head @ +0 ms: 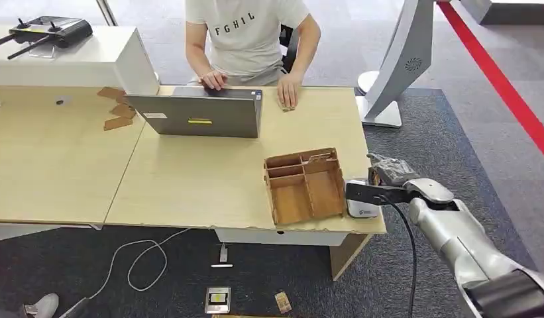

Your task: Pass the card to the sensor for recognition and then transmit it.

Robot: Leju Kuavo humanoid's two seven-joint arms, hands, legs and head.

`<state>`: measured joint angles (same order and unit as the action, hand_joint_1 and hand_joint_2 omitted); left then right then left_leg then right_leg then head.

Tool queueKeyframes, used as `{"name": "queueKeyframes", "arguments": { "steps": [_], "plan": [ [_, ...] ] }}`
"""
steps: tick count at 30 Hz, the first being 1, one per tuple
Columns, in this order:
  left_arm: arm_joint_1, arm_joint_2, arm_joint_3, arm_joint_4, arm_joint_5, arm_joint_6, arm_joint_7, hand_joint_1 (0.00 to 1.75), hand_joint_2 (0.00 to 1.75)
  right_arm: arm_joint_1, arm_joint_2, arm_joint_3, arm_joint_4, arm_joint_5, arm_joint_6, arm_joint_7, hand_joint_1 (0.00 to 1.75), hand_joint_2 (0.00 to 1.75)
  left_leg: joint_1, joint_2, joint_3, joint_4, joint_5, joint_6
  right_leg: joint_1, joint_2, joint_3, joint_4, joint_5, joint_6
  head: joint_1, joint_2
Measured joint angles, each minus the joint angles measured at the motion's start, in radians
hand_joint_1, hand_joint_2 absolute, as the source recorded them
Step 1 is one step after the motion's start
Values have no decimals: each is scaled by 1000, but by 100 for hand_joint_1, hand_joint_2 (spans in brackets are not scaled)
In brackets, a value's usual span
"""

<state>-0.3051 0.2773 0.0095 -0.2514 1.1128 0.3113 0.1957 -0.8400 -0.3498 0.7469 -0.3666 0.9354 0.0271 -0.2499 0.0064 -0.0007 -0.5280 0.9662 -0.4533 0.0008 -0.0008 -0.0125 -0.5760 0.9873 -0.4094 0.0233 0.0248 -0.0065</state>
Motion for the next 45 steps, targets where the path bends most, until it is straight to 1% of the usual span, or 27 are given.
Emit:
{"name": "queueKeyframes", "arguments": {
  "steps": [9, 13, 17, 25, 27, 29, 30, 31, 36, 41, 45],
  "plan": [
    [1, 2, 0, 0, 0, -4, -7, 0, 175, 0, 3, -1, 5, -5, -5, -1, 175, 175, 0, 0, 0, 0, 0, 0, 0, 0, 0, 0, 0, 0, 0, 0],
    [-7, 1, 0, 0, -1, 8, -11, 0, 175, -3, 13, -9, 5, -11, -40, -19, 175, 175, 0, 0, 0, 0, 0, 0, 0, 0, 0, 0, 0, 0, 0, 0],
    [-31, -7, 0, 0, -7, 23, -33, 0, 175, -38, 43, -23, -1, -11, -100, -50, 175, 175, 0, 0, -1, 0, 1, -1, 0, 0, -1, 0, 2, -1, 0, 0],
    [-34, -8, 0, 0, -9, 24, -36, 0, 175, -47, 45, -25, -3, -11, -107, -53, 175, 175, 0, 0, -2, 0, 1, -1, 0, 0, -1, 1, 2, -1, 0, 0],
    [-42, -12, 0, 0, -15, 27, -45, 0, 175, -75, 58, -27, -11, -4, -117, -62, 175, 175, 0, 0, -2, 0, 2, -1, 0, 0, -2, 1, 3, -1, 0, 0],
    [-78, -37, -2, 1, -35, 40, -66, 0, 175, -194, 111, -33, -43, 38, -118, -85, 175, 175, 0, 0, -3, 0, 4, -1, 0, 0, -3, 1, 3, -1, 0, 0],
    [-94, -54, -3, 1, -48, 44, -71, 0, 175, -234, 137, -34, -63, 50, -120, -100, 175, 175, 0, 0, -3, 0, 4, -1, 0, 0, -3, 1, 3, 0, 0, 0],
    [-99, -61, -3, 1, -55, 46, -71, 0, 175, -244, 145, -34, -71, 52, -120, -102, 175, 175, 0, 0, -3, 0, 4, -1, 0, 0, -3, 1, 3, 0, 0, 0],
    [-119, -90, -18, 1, -85, 61, -55, 0, 175, -251, 168, -34, -92, 50, -145, -124, 175, 175, 0, 0, -3, 0, 4, -1, 0, 0, -3, 0, 3, 0, 0, 0],
    [-138, -116, -35, 1, -99, 70, -42, 0, 175, -232, 188, -34, -98, 43, -169, -133, 175, 175, 0, 0, -3, 0, 4, -1, 0, 0, -3, 0, 3, 0, 0, 0],
    [-147, -133, -54, 1, -119, 79, -20, 0, 175, -205, 214, -34, -97, 42, -180, -134, 175, 175, 0, 0, -3, 0, 4, -1, 0, 0, -3, 0, 3, 0, 0, 0]
  ]
}}
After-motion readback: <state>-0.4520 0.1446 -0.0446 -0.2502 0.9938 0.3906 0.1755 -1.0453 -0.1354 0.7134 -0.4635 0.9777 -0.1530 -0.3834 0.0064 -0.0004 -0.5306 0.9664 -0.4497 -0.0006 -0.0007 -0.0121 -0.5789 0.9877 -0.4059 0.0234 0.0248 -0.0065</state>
